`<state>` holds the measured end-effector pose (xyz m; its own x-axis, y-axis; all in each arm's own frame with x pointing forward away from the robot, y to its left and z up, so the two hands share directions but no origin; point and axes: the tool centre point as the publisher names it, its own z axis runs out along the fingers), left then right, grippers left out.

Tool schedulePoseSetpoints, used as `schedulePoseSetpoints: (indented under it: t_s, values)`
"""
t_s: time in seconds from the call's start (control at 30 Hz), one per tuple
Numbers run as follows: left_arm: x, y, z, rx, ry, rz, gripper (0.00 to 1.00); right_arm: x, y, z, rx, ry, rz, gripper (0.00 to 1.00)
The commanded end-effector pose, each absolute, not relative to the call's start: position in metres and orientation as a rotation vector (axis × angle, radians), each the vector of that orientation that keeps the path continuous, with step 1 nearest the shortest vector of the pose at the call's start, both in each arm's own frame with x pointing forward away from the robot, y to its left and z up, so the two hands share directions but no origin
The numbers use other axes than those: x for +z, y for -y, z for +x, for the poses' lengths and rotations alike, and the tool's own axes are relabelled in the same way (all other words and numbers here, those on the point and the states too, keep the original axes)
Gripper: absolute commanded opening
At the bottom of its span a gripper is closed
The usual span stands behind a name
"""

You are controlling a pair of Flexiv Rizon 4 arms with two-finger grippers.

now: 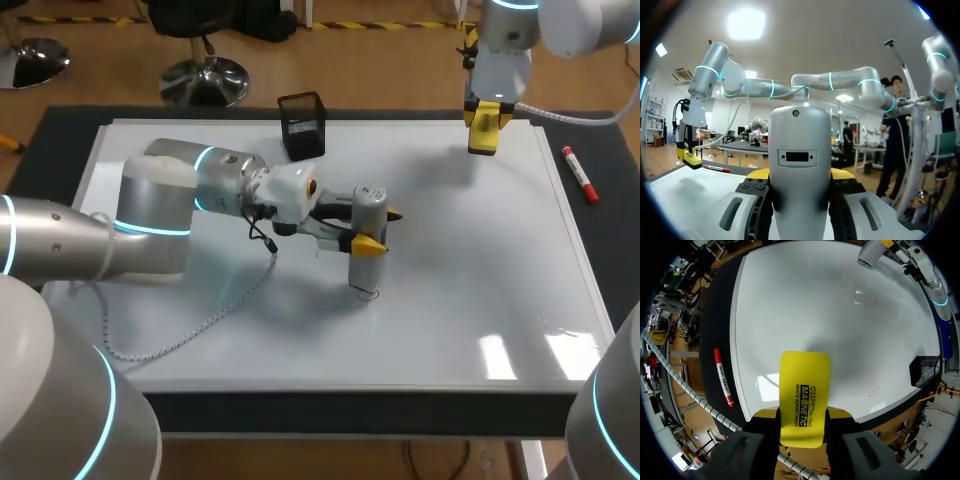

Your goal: Pick up the inspection probe, press it on each red-marked spot on the whiteboard one by one, put down the probe, pick up the eraser, and wipe off all the red marks.

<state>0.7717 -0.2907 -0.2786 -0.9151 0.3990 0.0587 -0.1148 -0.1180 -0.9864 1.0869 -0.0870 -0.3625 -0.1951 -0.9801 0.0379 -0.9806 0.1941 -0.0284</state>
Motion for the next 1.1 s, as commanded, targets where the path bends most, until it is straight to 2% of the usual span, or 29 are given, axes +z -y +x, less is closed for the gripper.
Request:
schedulePoseSetpoints:
  t_s: [0.03, 1.1]
  values:
    - [-0.283, 0.293, 0.772, 2.095, 1.808, -0.319, 0.0, -0.361, 0.088, 1.087, 0.076, 2.414, 1.987, 0.0]
    - [-0.301, 0.295, 0.771, 2.084, 1.783, -0.29, 0.0, -0.361, 0.088, 1.087, 0.076, 2.414, 1.987, 0.0]
